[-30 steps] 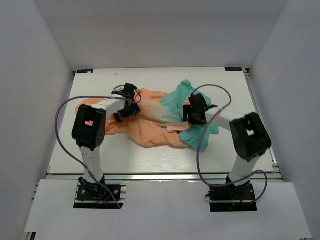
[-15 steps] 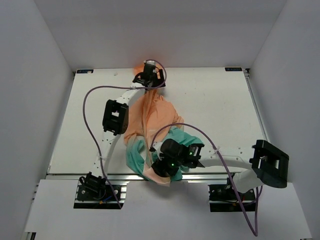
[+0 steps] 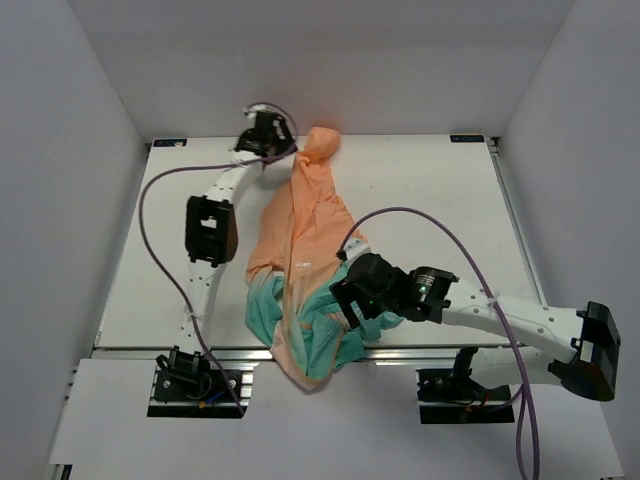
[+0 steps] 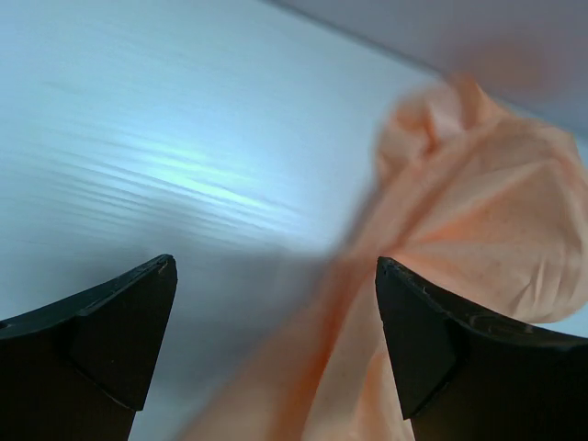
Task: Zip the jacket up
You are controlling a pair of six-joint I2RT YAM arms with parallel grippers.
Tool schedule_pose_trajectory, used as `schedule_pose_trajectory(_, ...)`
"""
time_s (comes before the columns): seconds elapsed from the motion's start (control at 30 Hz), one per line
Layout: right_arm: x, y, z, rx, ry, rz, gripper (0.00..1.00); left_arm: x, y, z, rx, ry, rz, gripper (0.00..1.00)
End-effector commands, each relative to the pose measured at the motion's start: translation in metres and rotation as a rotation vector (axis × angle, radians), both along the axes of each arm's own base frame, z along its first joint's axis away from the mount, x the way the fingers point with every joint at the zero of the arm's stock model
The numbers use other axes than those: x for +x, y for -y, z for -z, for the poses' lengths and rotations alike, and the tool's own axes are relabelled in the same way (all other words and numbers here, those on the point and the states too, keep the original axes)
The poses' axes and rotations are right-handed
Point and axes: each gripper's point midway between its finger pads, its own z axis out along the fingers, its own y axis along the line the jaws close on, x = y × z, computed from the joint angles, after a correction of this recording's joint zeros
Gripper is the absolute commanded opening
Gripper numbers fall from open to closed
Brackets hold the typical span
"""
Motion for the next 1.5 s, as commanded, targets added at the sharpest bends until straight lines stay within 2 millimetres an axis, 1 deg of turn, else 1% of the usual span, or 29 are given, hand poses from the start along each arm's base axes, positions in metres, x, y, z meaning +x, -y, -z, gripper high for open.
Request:
schedule_pose_trajectory(0.0, 0.014, 0.063, 0.001, -0.151, 0.063, 0.238, 0.89, -0.002, -0.082, -0.116, -0.033, 0.110, -0.201, 0.98)
schedule_pose_trajectory(0.13, 0.031, 0.072, 0.002, -0.100, 0.092, 0.320, 0.89, -0.032, -0.079, -0.133, -0.001, 0.080, -0.101, 0.98)
schedule_pose_trajectory(0.17, 0.042, 0.067, -0.003, -0.060, 0.111, 0.333, 0.89, -0.042, -0.079, -0.128, 0.005, 0.045, -0.089, 0.98)
schedule_pose_trajectory(0.2, 0.047, 0.062, -0.004, -0.043, 0.124, 0.321, 0.89, -0.056, -0.081, -0.109, 0.012, -0.017, -0.084, 0.98)
schedule_pose_trajectory(0.23, 0.051, 0.056, -0.005, -0.042, 0.149, 0.257, 0.89, -0.069, -0.083, -0.116, 0.006, -0.029, -0.087, 0.98)
schedule_pose_trajectory(0.27, 0.056, 0.050, -0.001, -0.040, 0.156, 0.233, 0.89, -0.083, -0.081, -0.108, -0.001, -0.071, -0.078, 0.98)
schedule_pose_trajectory(0.3, 0.064, 0.037, -0.006, 0.001, 0.179, 0.206, 0.89, -0.107, -0.083, -0.072, 0.003, -0.169, -0.075, 0.98)
schedule_pose_trajectory(0.33, 0.063, 0.028, -0.004, -0.004, 0.184, 0.118, 0.89, -0.123, -0.082, -0.081, -0.018, -0.167, -0.065, 0.98)
schedule_pose_trajectory(0.4, 0.072, 0.010, 0.002, 0.001, 0.202, 0.055, 0.88, -0.149, -0.062, -0.071, -0.085, -0.181, 0.009, 0.98)
schedule_pose_trajectory(0.43, 0.076, 0.006, 0.007, -0.005, 0.194, 0.034, 0.88, -0.171, -0.060, -0.057, -0.104, -0.189, 0.031, 0.98)
schedule_pose_trajectory(0.57, 0.079, -0.006, 0.038, -0.073, 0.092, -0.038, 0.84, -0.231, -0.037, -0.024, -0.158, -0.273, 0.087, 0.98)
schedule_pose_trajectory(0.67, 0.075, -0.013, 0.057, -0.088, 0.040, -0.092, 0.82, -0.259, -0.023, 0.003, -0.175, -0.329, 0.125, 0.98)
schedule_pose_trajectory(0.7, 0.074, -0.014, 0.061, -0.091, 0.032, -0.108, 0.80, -0.264, -0.022, 0.014, -0.165, -0.354, 0.135, 0.98)
schedule_pose_trajectory(0.77, 0.081, -0.015, 0.066, -0.097, 0.025, -0.074, 0.54, -0.272, -0.025, 0.030, -0.142, -0.413, 0.117, 0.98)
schedule_pose_trajectory(0.9, 0.112, 0.005, 0.057, -0.105, 0.075, 0.151, 0.12, -0.271, -0.029, 0.068, -0.100, -0.487, 0.091, 0.98)
schedule_pose_trajectory(0.97, 0.128, 0.025, 0.049, -0.112, 0.091, 0.263, 0.06, -0.268, -0.033, 0.079, -0.065, -0.510, 0.067, 0.98)
schedule_pose_trajectory(1.0, 0.131, 0.039, 0.048, -0.130, 0.082, 0.311, 0.04, -0.256, -0.036, 0.077, -0.043, -0.491, 0.039, 0.98)
schedule_pose_trajectory(1.03, 0.135, 0.051, 0.047, -0.141, 0.082, 0.358, 0.00, -0.255, -0.041, 0.089, -0.013, -0.518, 0.018, 0.98)
schedule_pose_trajectory(1.07, 0.146, 0.072, 0.040, -0.121, 0.076, 0.453, 0.00, -0.250, -0.053, 0.094, 0.043, -0.520, -0.030, 0.98)
schedule_pose_trajectory(1.1, 0.146, 0.088, 0.042, -0.132, 0.059, 0.502, 0.00, -0.233, -0.054, 0.088, 0.056, -0.489, -0.059, 0.98)
schedule_pose_trajectory(1.13, 0.155, 0.111, 0.041, -0.121, 0.047, 0.580, 0.00, -0.230, -0.062, 0.103, 0.095, -0.519, -0.087, 0.98)
schedule_pose_trajectory(1.2, 0.157, 0.138, 0.039, -0.093, 0.027, 0.668, 0.00, -0.221, -0.084, 0.111, 0.158, -0.560, -0.160, 0.98)
schedule_pose_trajectory(1.23, 0.163, 0.162, 0.039, -0.077, 0.007, 0.750, 0.00, -0.202, -0.085, 0.103, 0.154, -0.534, -0.178, 0.98)
schedule_pose_trajectory(1.27, 0.166, 0.173, 0.039, -0.055, -0.005, 0.792, 0.00, -0.200, -0.098, 0.119, 0.166, -0.577, -0.207, 0.98)
schedule_pose_trajectory(1.3, 0.166, 0.185, 0.043, -0.042, -0.028, 0.824, 0.00, -0.192, -0.102, 0.122, 0.161, -0.579, -0.216, 0.98)
schedule_pose_trajectory(1.33, 0.172, 0.201, 0.046, 0.010, -0.072, 0.873, 0.00, -0.173, -0.103, 0.114, 0.146, -0.547, -0.225, 0.98)
schedule_pose_trajectory(1.37, 0.173, 0.208, 0.048, 0.039, -0.102, 0.895, 0.00, -0.166, -0.111, 0.128, 0.154, -0.564, -0.237, 0.98)
schedule_pose_trajectory(1.43, 0.184, 0.230, 0.049, 0.126, -0.158, 0.967, 0.00, -0.150, -0.117, 0.130, 0.163, -0.559, -0.247, 0.98)
schedule_pose_trajectory(1.47, 0.187, 0.237, 0.051, 0.133, -0.164, 0.986, 0.00, -0.126, -0.117, 0.116, 0.154, -0.504, -0.242, 0.98)
